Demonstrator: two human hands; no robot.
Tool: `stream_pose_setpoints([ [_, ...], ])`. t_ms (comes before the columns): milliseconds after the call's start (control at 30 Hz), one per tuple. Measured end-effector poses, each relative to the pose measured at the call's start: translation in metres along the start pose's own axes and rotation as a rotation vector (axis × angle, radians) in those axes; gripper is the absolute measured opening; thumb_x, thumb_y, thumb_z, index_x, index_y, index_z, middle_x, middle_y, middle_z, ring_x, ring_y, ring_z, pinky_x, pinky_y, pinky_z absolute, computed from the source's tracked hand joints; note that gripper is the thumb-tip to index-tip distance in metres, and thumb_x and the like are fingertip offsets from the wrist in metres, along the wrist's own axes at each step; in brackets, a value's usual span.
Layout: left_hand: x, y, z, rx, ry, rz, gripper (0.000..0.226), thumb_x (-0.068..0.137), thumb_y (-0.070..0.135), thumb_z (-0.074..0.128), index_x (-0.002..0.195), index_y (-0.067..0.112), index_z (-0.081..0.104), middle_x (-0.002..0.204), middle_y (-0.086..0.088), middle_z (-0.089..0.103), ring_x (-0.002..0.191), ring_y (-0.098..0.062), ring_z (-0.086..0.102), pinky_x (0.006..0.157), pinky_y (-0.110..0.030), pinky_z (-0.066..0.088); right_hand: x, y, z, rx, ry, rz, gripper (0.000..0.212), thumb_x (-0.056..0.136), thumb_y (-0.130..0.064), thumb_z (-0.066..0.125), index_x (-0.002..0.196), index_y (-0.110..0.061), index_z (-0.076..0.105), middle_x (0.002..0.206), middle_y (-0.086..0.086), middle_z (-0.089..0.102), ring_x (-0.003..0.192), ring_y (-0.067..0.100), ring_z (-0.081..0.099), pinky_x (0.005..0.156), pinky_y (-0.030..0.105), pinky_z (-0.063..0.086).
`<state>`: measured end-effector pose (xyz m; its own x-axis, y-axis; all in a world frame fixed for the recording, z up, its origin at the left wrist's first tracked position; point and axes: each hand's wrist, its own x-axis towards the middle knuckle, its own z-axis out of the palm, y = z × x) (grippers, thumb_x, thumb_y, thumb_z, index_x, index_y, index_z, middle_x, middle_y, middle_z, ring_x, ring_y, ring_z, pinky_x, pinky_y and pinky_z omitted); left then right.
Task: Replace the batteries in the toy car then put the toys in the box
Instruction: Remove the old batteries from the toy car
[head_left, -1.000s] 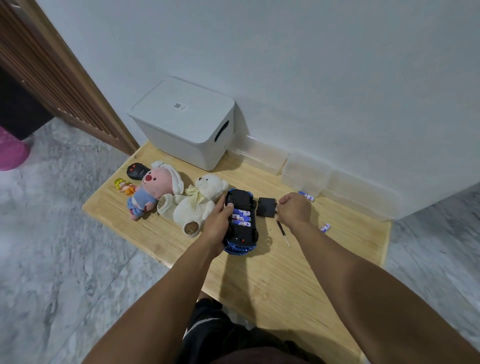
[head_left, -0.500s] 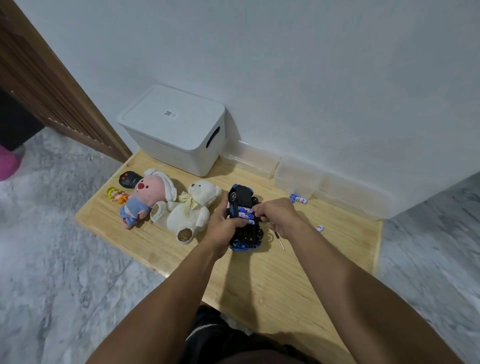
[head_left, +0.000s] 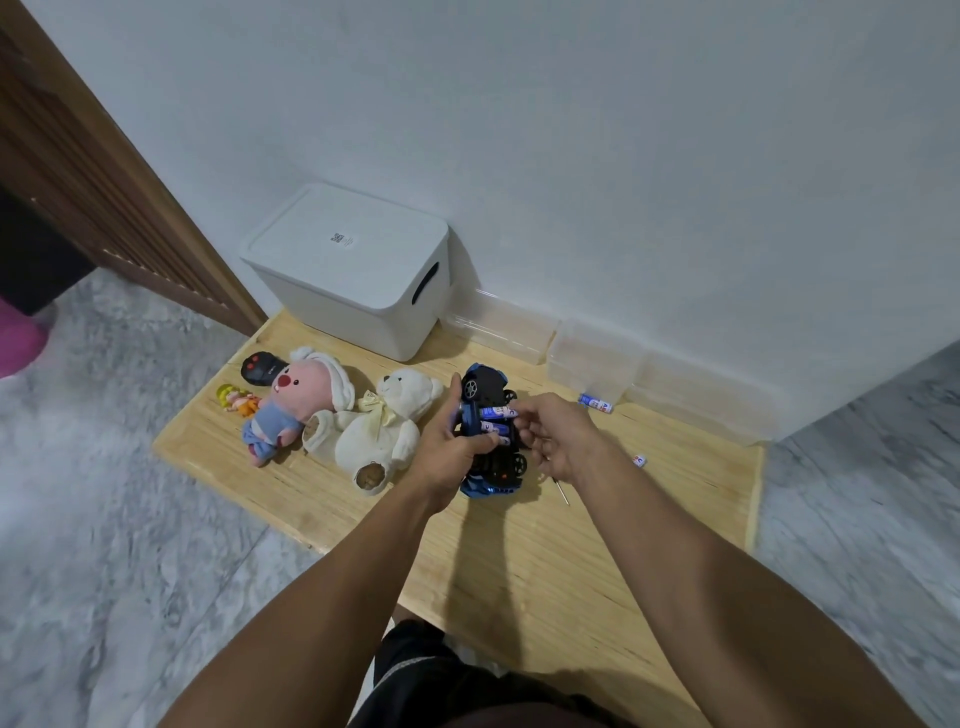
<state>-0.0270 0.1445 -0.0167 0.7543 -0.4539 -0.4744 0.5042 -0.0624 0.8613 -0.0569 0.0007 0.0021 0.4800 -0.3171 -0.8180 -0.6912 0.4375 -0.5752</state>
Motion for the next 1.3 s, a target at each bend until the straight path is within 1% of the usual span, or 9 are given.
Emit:
stream_pose_setpoints([
  [233,-0.002,0.012,0.01,-0.072,-0.006,-0.002,0.099,0.073,-0.016,0.057,0.151,0.036,0.025,0.125,-0.013,0.065,0.111,-0.037,0.062,0.098,-0.053,0.049,0.001,-0.002,0.007,0.216,0.095,-0.269,0.018,0.079,-0.014,0.078,0.09,-0.009,0.065,0.077,0.006,0.07,0.068,0.014,0.064,0.057,0.023,0.052],
  [367,-0.003,0.021,0.012,-0.112,0.006,0.002,0.096,0.079,-0.02,0.044,0.151,0.04,0.023,0.127,-0.012,0.063,0.1,-0.032,0.063,0.091,-0.046,0.052,-0.005,-0.011,0.001,0.423,0.15,-0.36,0.008,0.091,-0.003,0.061,0.098,-0.004,0.058,0.089,0.016,0.065,0.084,0.029,0.069,0.074,0.034,0.06],
  [433,-0.004,0.024,0.014,-0.115,0.002,0.015,0.095,0.081,-0.022,0.042,0.151,0.039,0.023,0.127,-0.012,0.062,0.099,-0.031,0.062,0.091,-0.047,0.052,-0.009,-0.018,-0.002,0.416,0.112,-0.366,0.014,0.092,0.007,0.047,0.092,-0.002,0.057,0.084,0.017,0.057,0.075,0.029,0.064,0.068,0.034,0.058],
  [567,-0.007,0.029,0.015,-0.079,0.006,0.031,0.093,0.08,-0.024,0.047,0.15,0.036,0.031,0.127,-0.014,0.061,0.099,-0.028,0.062,0.095,-0.045,0.052,-0.021,-0.026,-0.003,-0.108,0.005,-0.386,0.015,0.081,0.001,0.053,0.081,0.001,0.068,0.071,0.008,0.052,0.053,0.015,0.04,0.046,0.022,0.031],
  [700,-0.011,0.031,0.018,0.067,-0.01,0.071,0.094,0.08,-0.022,0.052,0.149,0.039,0.031,0.127,-0.002,0.063,0.099,-0.019,0.065,0.087,-0.034,0.057,-0.034,-0.034,-0.005,-0.531,-0.04,-0.444,0.015,0.07,-0.007,0.068,0.081,-0.007,0.078,0.064,0.0,0.061,0.042,0.002,0.042,0.037,0.015,0.029],
  [800,-0.013,0.031,0.019,0.161,-0.02,0.102,0.097,0.078,-0.021,0.053,0.15,0.038,0.027,0.124,0.004,0.063,0.102,-0.02,0.065,0.085,-0.032,0.057,-0.031,-0.041,-0.003,-0.658,-0.033,-0.424,0.022,0.062,-0.009,0.071,0.081,0.001,0.075,0.061,0.002,0.052,0.046,0.009,0.037,0.039,0.018,0.028],
  [933,-0.016,0.033,0.021,0.254,-0.015,0.119,0.098,0.078,-0.018,0.057,0.15,0.04,0.025,0.126,-0.003,0.063,0.109,-0.026,0.064,0.091,-0.038,0.055,-0.029,-0.047,0.003,-0.751,0.005,-0.399,0.02,0.049,-0.011,0.069,0.068,-0.013,0.064,0.054,0.001,0.039,0.041,0.014,0.029,0.042,0.021,0.023],
  [1133,-0.02,0.035,0.028,0.325,-0.03,0.128,0.096,0.08,-0.019,0.053,0.152,0.035,0.02,0.102,0.01,0.064,0.082,-0.003,0.062,0.065,-0.012,0.053,-0.033,-0.05,0.008,-0.8,0.058,-0.411,0.02,0.049,-0.01,0.067,0.06,-0.011,0.051,0.053,0.001,0.045,0.046,0.018,0.04,0.042,0.022,0.029],
  [1300,-0.02,0.038,0.026,0.24,0.006,0.105,0.094,0.079,-0.018,0.052,0.15,0.038,0.028,0.112,0.006,0.066,0.096,-0.015,0.064,0.086,-0.03,0.056,-0.031,-0.046,0.007,-0.847,0.071,-0.494,0.012,0.054,-0.013,0.062,0.064,-0.006,0.062,0.058,0.004,0.055,0.054,0.022,0.051,0.045,0.029,0.037],
])
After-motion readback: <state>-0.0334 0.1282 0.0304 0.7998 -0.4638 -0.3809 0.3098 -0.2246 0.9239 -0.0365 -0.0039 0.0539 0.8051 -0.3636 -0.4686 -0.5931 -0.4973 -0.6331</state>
